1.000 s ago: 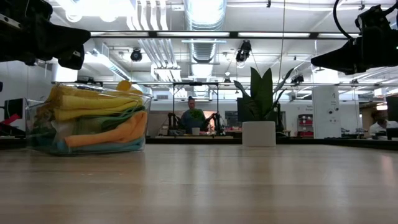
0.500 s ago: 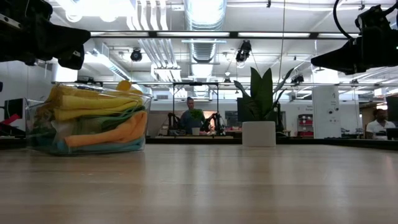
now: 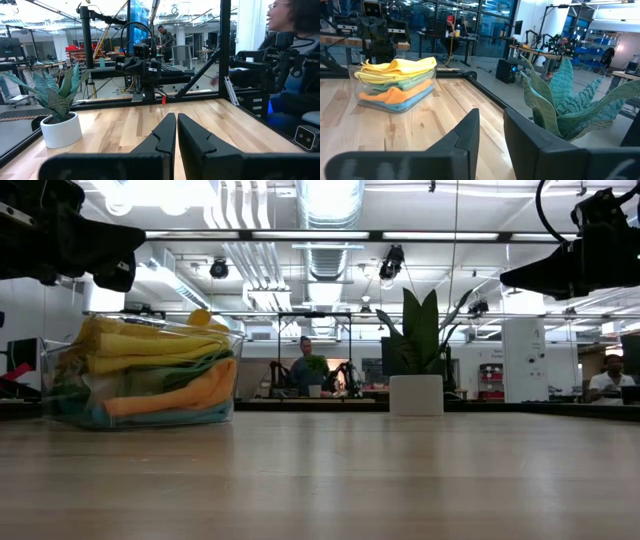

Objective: Fold microfiber towels
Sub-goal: Return to Home Position

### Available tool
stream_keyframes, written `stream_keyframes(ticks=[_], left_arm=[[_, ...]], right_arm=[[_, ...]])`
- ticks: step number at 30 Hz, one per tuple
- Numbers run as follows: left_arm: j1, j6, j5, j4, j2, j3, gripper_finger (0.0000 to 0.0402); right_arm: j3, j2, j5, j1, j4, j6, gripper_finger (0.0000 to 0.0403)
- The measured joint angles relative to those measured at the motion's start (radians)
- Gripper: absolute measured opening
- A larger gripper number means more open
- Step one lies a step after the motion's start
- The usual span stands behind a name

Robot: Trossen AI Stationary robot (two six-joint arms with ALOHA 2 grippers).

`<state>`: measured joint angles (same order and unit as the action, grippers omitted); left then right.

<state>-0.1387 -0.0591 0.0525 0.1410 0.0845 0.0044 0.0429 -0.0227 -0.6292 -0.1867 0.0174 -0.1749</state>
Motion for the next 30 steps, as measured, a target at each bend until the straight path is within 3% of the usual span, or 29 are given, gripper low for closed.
stream_keyframes(ticks=[20,30], left_arm=[[0.0,0.0,0.0,0.0,0.0,0.0,0.0004],[0.0,0.0,0.0,0.0,0.0,0.0,0.0004]], right_arm=[[0.0,0.0,0.0,0.0,0.0,0.0,0.007],[0.0,0.0,0.0,0.0,0.0,0.0,0.0083]])
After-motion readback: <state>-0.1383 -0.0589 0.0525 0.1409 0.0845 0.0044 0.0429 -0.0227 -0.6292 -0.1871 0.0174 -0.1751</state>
